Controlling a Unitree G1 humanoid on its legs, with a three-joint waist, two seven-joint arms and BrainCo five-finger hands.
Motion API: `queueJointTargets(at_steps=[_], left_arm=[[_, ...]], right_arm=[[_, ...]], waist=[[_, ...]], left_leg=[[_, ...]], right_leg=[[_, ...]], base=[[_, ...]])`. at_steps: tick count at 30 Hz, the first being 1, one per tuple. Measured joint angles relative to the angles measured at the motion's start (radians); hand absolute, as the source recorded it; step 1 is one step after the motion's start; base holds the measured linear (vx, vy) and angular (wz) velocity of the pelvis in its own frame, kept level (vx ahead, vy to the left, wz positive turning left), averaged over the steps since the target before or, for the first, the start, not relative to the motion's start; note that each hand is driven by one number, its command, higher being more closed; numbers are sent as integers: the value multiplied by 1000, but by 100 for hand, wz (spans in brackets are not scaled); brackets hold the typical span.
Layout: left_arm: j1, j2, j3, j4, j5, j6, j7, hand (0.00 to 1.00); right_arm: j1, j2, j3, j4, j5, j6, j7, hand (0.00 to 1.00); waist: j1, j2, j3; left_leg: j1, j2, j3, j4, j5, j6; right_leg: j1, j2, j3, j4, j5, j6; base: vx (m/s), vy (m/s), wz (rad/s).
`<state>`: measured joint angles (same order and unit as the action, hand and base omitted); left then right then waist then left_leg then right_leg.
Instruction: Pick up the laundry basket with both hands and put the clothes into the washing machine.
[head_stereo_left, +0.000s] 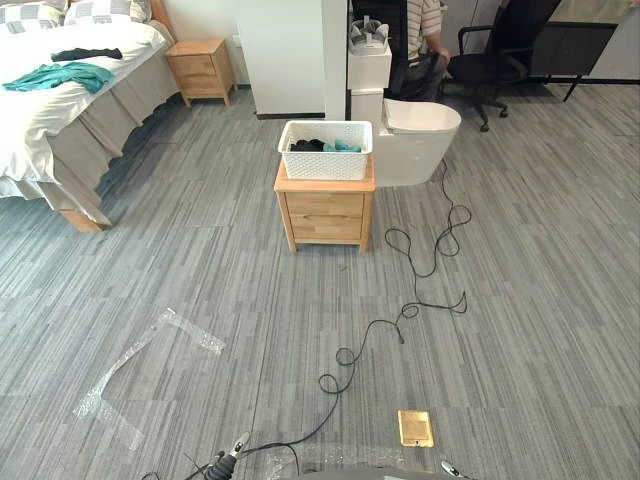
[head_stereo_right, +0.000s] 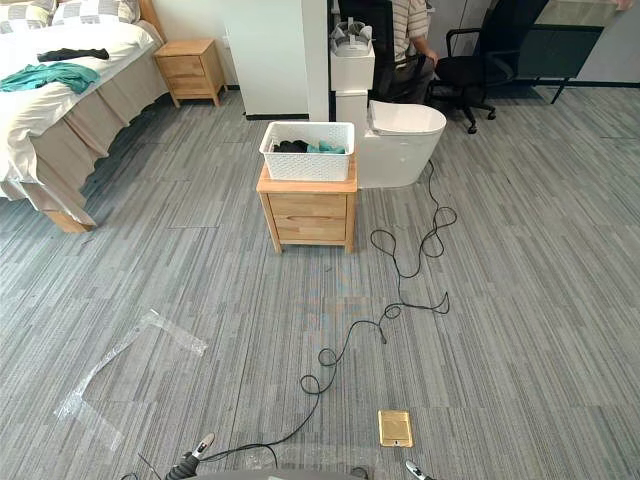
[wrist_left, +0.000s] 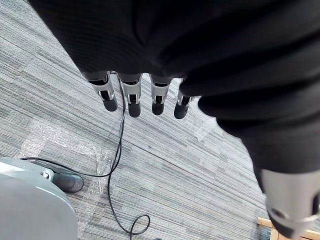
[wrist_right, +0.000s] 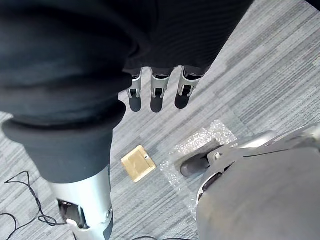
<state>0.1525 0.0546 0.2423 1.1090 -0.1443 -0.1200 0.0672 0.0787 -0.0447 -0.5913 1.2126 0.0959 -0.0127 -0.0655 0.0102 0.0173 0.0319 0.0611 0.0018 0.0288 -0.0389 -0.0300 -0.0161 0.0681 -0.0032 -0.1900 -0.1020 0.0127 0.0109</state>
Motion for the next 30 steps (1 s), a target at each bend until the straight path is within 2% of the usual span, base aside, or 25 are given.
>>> queueJointTargets(at_steps=[15,18,19,20,21,22,23,24,25,26,27,28,29,30], left_arm=[[-4,3,5,1,-1,1,-1,0],[-9,7,21,1,-2,1,-1,0],[-13,7,45,0,-3,2,-1,0],[-15,2,79,0,-4,3,-2,0],[-15,2,90,0,-4,5,-1,0],[-23,1,107,-1,-10,8,-2,0],[-37,-3,122,-9,-19,7,-1,0],[-35,-3,121,-9,-22,8,-1,0],[-20,-6,117,-9,-22,8,-1,0],[-18,-11,109,-9,-22,8,-3,0],[-16,-15,108,-9,-22,9,-3,0],[-13,-22,108,-8,-22,13,-3,0],[-11,-25,109,-7,-22,20,-2,0],[-5,-27,110,-7,-23,21,-1,0]], right_arm=[[-5,-2,30,-3,-17,-8,3,0],[-5,0,31,-6,-18,-9,4,0],[-6,5,30,-7,-18,-10,5,0],[-15,-2,31,-12,-19,-10,6,0],[-16,-3,32,-13,-20,-11,7,0],[-21,-4,32,-11,-20,-12,7,0],[-26,-6,36,-10,-20,-9,4,0],[-25,-6,41,-10,-20,-9,4,0],[-30,-23,49,-10,-20,-7,3,0],[-51,-31,80,-11,-20,-6,3,0],[-65,-39,105,-13,-19,-7,2,0],[-97,-48,153,-20,-16,-8,2,0],[-115,-48,192,-27,-5,-15,1,0],[-120,-50,207,-28,-2,-17,1,0]], waist=[[0,-3,14],[0,-4,29],[1,2,50],[4,0,75],[3,16,87],[0,15,97],[9,11,140],[11,14,148],[11,1,148],[17,17,152],[27,14,149],[45,18,150],[64,26,148],[69,34,146]], left_leg=[[0,3,3,-5,-1,-1],[-16,13,11,35,-37,-14],[-58,27,18,141,-97,-24],[-131,73,31,337,-184,-54],[-174,91,43,429,-206,-66],[-248,117,61,594,-203,-65],[-323,156,114,783,-171,-43],[-347,158,129,824,-176,-40],[-389,153,152,827,-186,-22],[-421,130,165,760,-187,-20],[-433,109,166,703,-184,-20],[-455,69,163,579,-174,-28],[-474,44,161,453,-139,-47],[-480,38,158,396,-119,-52]], right_leg=[[-3,3,3,-1,0,0],[0,11,3,1,-11,-4],[11,19,3,7,-29,-24],[17,46,-3,34,-56,-44],[20,59,-3,38,-63,-54],[27,69,-6,39,-72,-69],[61,73,-3,50,-84,-81],[73,72,0,53,-93,-83],[79,62,5,71,-116,-81],[79,43,17,88,-137,-75],[76,30,28,97,-148,-70],[67,2,47,113,-167,-62],[67,-18,62,124,-192,-51],[64,-21,65,131,-210,-42]], base=[[0,0,0],[4,-11,-2],[33,-66,-20],[14,-75,-19],[7,-78,-5],[15,-51,4],[50,-36,2],[100,-13,-8],[150,27,-11],[182,49,-21],[226,96,-45],[272,102,-51],[300,103,-43],[349,120,-21]])
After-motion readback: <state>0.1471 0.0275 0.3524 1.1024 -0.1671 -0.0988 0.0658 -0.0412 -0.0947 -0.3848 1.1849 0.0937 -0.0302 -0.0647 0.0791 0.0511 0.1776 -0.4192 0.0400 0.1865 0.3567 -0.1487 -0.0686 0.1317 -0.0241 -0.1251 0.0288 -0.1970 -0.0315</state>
